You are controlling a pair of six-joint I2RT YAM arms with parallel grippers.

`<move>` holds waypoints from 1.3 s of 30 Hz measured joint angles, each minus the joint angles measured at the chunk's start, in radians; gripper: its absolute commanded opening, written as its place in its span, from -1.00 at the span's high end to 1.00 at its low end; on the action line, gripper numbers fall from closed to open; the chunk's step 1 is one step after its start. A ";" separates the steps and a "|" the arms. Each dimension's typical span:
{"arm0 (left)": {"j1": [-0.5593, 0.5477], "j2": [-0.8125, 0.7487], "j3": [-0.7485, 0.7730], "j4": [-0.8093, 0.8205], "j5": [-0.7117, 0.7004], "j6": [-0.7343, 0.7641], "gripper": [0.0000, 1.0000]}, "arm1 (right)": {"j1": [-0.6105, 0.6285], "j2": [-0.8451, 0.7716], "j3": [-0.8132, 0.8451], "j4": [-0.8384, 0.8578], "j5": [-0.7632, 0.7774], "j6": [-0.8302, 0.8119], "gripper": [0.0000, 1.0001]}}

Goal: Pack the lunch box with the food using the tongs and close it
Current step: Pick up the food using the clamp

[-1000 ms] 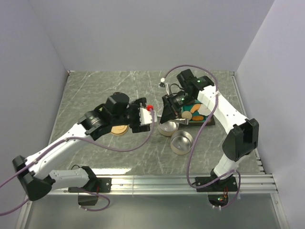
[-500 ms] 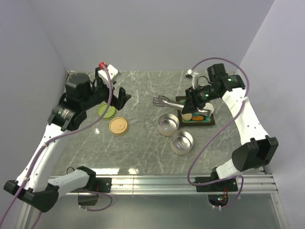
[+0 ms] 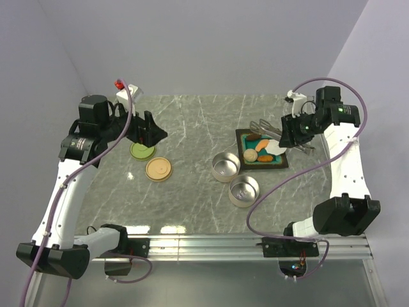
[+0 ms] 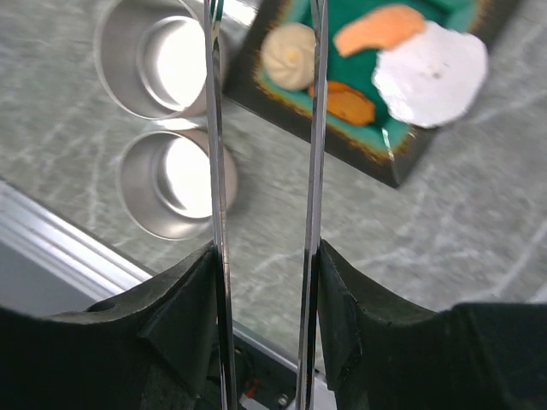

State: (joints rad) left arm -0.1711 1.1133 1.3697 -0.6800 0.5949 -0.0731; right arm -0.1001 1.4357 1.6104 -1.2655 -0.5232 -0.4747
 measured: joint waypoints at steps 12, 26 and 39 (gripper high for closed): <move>0.028 0.000 -0.045 -0.055 0.038 0.006 -0.99 | -0.005 -0.047 -0.158 0.019 0.141 -0.051 -0.04; 0.032 0.004 -0.048 -0.074 0.044 0.030 -0.99 | 0.050 -0.029 -0.277 0.130 0.199 -0.053 -0.07; 0.032 0.024 -0.048 -0.081 0.051 0.039 -0.99 | 0.154 0.019 -0.306 0.228 0.278 -0.039 -0.15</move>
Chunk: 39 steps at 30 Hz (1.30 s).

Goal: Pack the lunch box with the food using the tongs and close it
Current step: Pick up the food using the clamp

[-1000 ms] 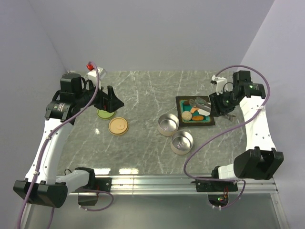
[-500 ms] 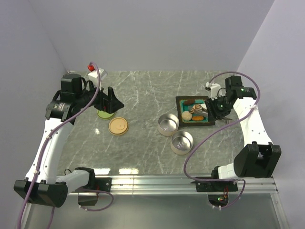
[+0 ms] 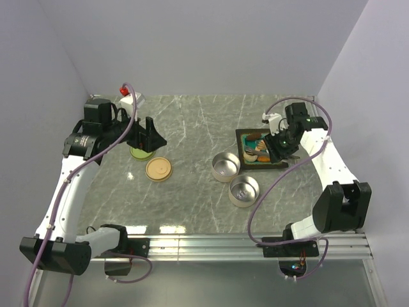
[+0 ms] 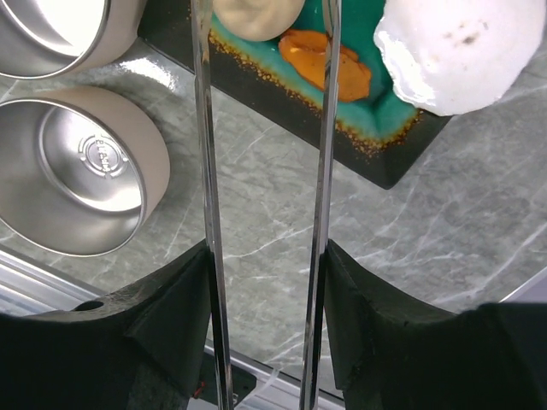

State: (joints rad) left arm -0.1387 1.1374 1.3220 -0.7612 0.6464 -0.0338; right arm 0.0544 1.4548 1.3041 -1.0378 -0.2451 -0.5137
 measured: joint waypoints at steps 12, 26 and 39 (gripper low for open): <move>0.000 0.006 0.000 -0.008 0.007 0.014 -0.99 | 0.015 0.024 -0.017 0.008 0.020 0.007 -0.19; 0.000 0.006 0.000 -0.008 0.011 0.014 -0.99 | 0.015 0.027 -0.022 0.006 0.005 0.009 -0.15; 0.000 0.006 0.000 -0.007 0.011 0.014 -0.99 | 0.008 0.028 -0.018 -0.007 -0.011 0.014 0.26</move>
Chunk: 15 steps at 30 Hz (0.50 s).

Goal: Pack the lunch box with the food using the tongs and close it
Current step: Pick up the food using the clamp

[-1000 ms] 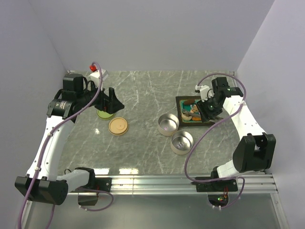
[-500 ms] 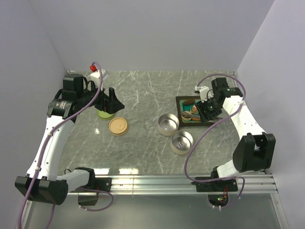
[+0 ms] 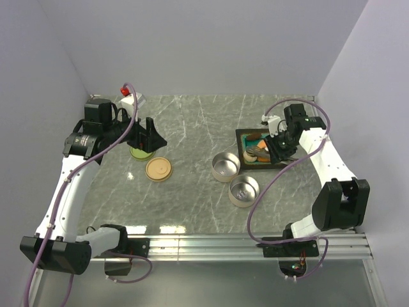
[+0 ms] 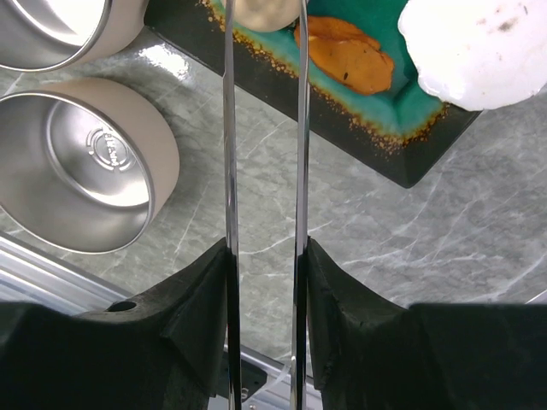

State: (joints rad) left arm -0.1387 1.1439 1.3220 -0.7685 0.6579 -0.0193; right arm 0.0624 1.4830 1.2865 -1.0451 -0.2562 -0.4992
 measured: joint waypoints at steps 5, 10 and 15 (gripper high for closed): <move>0.000 0.000 0.000 0.000 0.000 0.000 -0.99 | -0.009 -0.013 0.019 -0.024 -0.004 0.000 0.30; 0.000 0.000 0.000 0.000 0.000 0.000 -0.99 | -0.012 -0.039 0.040 -0.044 -0.016 0.000 0.31; 0.000 0.000 0.000 0.000 0.000 0.000 -0.99 | -0.014 -0.058 0.085 -0.076 -0.030 -0.001 0.31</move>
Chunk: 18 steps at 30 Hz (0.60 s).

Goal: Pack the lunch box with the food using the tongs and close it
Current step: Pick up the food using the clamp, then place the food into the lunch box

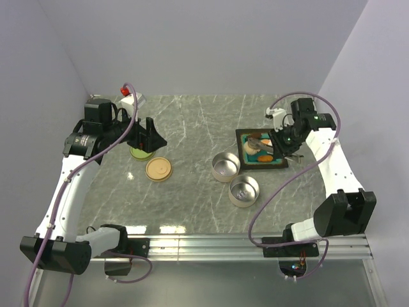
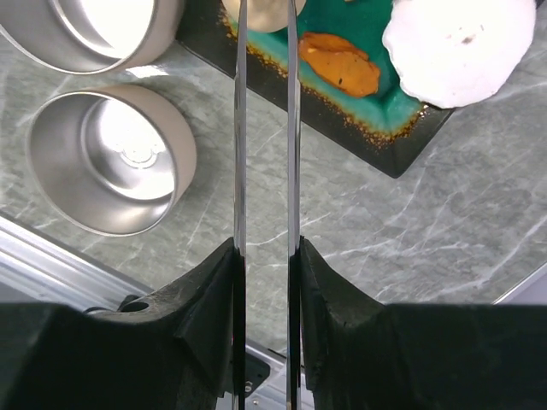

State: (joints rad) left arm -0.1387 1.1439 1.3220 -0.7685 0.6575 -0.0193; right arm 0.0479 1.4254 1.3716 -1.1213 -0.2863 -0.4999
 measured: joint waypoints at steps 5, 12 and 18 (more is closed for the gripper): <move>0.000 0.000 0.000 0.000 0.000 0.000 -0.99 | 0.000 -0.032 0.064 -0.049 -0.037 -0.006 0.31; 0.000 0.003 0.000 0.000 -0.001 0.000 -0.99 | 0.052 -0.100 0.100 -0.108 -0.092 -0.018 0.31; 0.000 0.013 0.000 0.000 -0.001 0.000 -0.99 | 0.179 -0.135 0.039 -0.106 -0.101 -0.011 0.31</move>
State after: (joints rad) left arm -0.1387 1.1564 1.3220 -0.7689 0.6563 -0.0193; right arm 0.2268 1.2907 1.4105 -1.2278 -0.3870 -0.5110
